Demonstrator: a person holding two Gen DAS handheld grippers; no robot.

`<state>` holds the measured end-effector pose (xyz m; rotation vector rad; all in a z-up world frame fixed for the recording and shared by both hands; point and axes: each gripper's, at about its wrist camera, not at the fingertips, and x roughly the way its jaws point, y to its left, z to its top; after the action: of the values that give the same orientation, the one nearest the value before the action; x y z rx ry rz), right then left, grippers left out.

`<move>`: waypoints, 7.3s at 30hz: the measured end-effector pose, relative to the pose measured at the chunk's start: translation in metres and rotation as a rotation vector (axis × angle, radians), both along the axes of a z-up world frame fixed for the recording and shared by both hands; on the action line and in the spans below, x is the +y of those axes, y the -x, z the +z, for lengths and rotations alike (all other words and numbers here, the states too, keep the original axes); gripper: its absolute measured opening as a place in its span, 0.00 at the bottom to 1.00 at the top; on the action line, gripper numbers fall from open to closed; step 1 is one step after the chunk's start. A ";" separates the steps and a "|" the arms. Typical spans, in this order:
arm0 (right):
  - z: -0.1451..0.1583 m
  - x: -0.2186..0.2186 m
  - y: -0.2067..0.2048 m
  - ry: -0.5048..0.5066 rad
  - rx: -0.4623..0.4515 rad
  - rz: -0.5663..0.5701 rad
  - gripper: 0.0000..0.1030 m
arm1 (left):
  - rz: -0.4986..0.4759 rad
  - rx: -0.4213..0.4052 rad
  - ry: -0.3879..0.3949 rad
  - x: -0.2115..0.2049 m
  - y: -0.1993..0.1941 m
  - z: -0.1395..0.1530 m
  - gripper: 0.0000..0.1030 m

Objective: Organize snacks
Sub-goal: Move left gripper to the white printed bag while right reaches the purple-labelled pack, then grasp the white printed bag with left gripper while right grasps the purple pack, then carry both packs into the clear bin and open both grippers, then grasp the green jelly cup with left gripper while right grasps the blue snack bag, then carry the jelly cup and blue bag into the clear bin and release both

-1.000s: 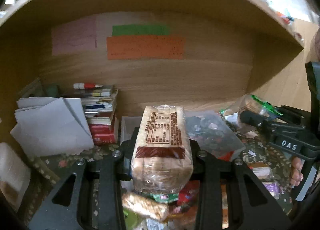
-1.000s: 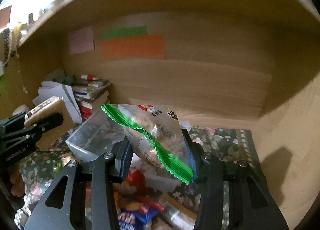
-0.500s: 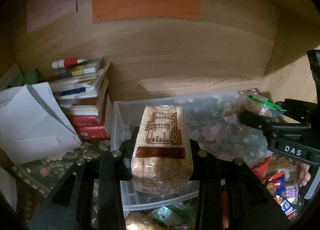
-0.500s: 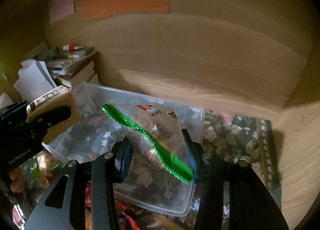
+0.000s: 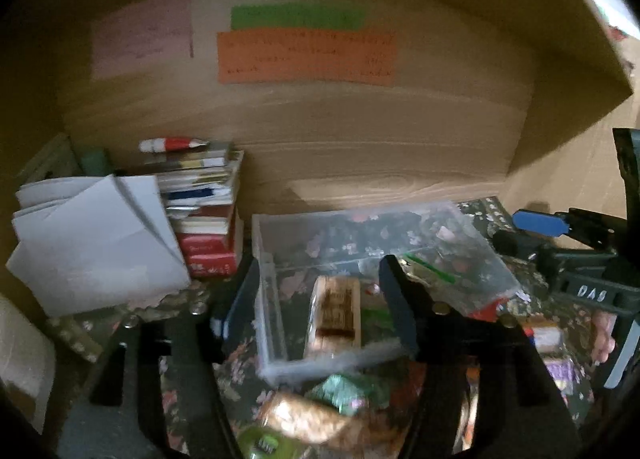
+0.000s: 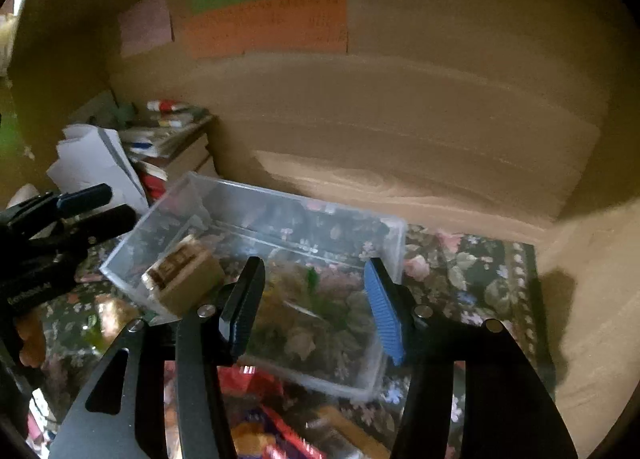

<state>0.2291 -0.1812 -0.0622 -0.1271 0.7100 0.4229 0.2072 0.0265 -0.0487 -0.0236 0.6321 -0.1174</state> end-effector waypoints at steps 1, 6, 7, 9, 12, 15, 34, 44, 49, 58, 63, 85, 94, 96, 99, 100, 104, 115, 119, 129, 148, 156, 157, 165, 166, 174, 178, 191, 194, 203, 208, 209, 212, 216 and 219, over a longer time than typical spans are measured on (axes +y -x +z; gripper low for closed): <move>0.003 -0.006 0.008 -0.014 -0.006 0.002 0.47 | 0.002 -0.001 0.002 0.002 0.007 0.002 0.63; 0.008 -0.024 0.043 -0.052 -0.041 -0.005 0.48 | 0.007 0.014 -0.004 0.010 0.039 -0.005 0.67; 0.007 -0.030 0.050 -0.057 -0.042 -0.010 0.49 | 0.009 0.018 -0.004 0.010 0.046 -0.008 0.67; 0.004 -0.039 0.062 -0.057 -0.047 -0.026 0.49 | 0.015 0.030 0.002 0.013 0.059 -0.014 0.67; -0.008 -0.050 0.080 -0.051 -0.032 -0.043 0.49 | 0.011 0.062 0.016 0.014 0.075 -0.028 0.67; -0.029 -0.057 0.094 -0.047 0.006 -0.058 0.49 | 0.006 0.091 0.022 0.011 0.089 -0.044 0.67; -0.090 -0.059 0.097 0.010 0.176 -0.005 0.52 | -0.042 0.253 0.020 -0.017 0.092 -0.117 0.67; -0.100 -0.042 0.107 0.040 0.184 0.023 0.42 | -0.049 0.201 0.004 -0.020 0.108 -0.123 0.61; -0.100 -0.041 0.108 0.034 0.165 -0.004 0.41 | -0.041 0.186 -0.010 -0.019 0.123 -0.120 0.60; -0.085 -0.070 0.121 -0.010 0.126 -0.101 0.41 | 0.010 0.147 0.007 -0.005 0.141 -0.099 0.59; -0.066 -0.087 0.126 -0.033 0.069 -0.154 0.41 | 0.020 0.086 0.020 -0.003 0.149 -0.075 0.59; 0.016 -0.045 0.079 -0.103 -0.161 -0.087 0.41 | 0.020 -0.165 0.032 -0.007 0.077 0.024 0.59; 0.013 -0.019 0.024 -0.093 -0.121 -0.069 0.41 | 0.016 -0.133 0.007 -0.015 0.023 0.021 0.59; 0.008 -0.013 0.012 -0.079 -0.099 -0.067 0.41 | 0.009 -0.111 0.008 -0.018 0.011 0.015 0.59; -0.001 -0.005 -0.006 -0.062 -0.058 -0.063 0.41 | -0.004 -0.075 0.004 -0.023 -0.006 0.005 0.59; -0.004 -0.003 -0.012 -0.053 -0.048 -0.064 0.41 | -0.009 -0.063 -0.002 -0.026 -0.012 0.002 0.59; -0.018 0.004 -0.031 -0.032 0.011 -0.058 0.41 | -0.029 -0.015 -0.026 -0.035 -0.029 -0.010 0.59; -0.035 0.006 -0.045 0.008 0.086 -0.055 0.42 | -0.072 0.038 -0.033 -0.050 -0.050 -0.020 0.59; -0.034 0.006 -0.039 0.021 0.074 -0.053 0.44 | -0.073 0.038 -0.017 -0.047 -0.045 -0.016 0.60; -0.001 -0.009 -0.001 -0.012 -0.031 -0.045 0.53 | -0.045 -0.026 0.008 -0.020 -0.006 0.008 0.66; -0.026 -0.034 0.094 -0.080 -0.016 -0.067 0.63 | 0.050 0.021 0.008 0.032 0.096 -0.027 0.78; -0.070 -0.035 0.109 -0.068 0.095 -0.103 0.64 | 0.073 0.125 0.023 0.046 0.097 -0.075 0.64; -0.073 -0.037 0.110 -0.072 0.106 -0.105 0.64 | 0.072 0.139 0.027 0.047 0.095 -0.079 0.63; -0.091 -0.026 0.106 -0.113 0.179 -0.082 0.68 | 0.059 0.199 0.020 0.045 0.073 -0.104 0.52; -0.092 -0.024 0.104 -0.111 0.184 -0.079 0.68 | 0.060 0.205 0.023 0.045 0.069 -0.106 0.52; -0.100 -0.017 0.096 -0.135 0.221 -0.059 0.68 | 0.063 0.187 0.015 0.039 0.059 -0.112 0.45; -0.100 -0.020 0.094 -0.170 0.232 -0.047 0.53 | 0.050 0.185 0.007 0.038 0.065 -0.111 0.45; -0.075 -0.042 0.110 -0.177 0.137 -0.092 0.45 | 0.044 0.098 0.001 0.031 0.098 -0.071 0.45; -0.062 -0.049 0.113 -0.173 0.094 -0.109 0.45 | 0.045 0.066 0.005 0.030 0.102 -0.056 0.45; -0.020 -0.053 0.106 -0.167 -0.038 -0.123 0.45 | 0.027 -0.039 0.018 0.023 0.091 -0.013 0.45; -0.001 -0.041 0.093 -0.152 -0.107 -0.106 0.45 | 0.015 -0.082 0.019 0.017 0.076 0.003 0.45; 0.002 -0.039 0.090 -0.151 -0.116 -0.100 0.45 | 0.012 -0.087 0.023 0.016 0.072 0.006 0.45; 0.013 -0.028 0.080 -0.140 -0.148 -0.081 0.45 | 0.008 -0.100 0.026 0.013 0.060 0.011 0.45; 0.022 -0.013 0.060 -0.130 -0.163 -0.050 0.45 | 0.007 -0.100 0.018 0.009 0.042 0.012 0.45; 0.022 -0.002 0.044 -0.113 -0.158 -0.036 0.45 | 0.008 -0.089 0.010 0.007 0.026 0.010 0.45</move>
<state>0.1847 -0.1830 -0.0400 -0.0407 0.5307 0.4122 0.1815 0.0337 -0.0392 -0.0302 0.5429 -0.1131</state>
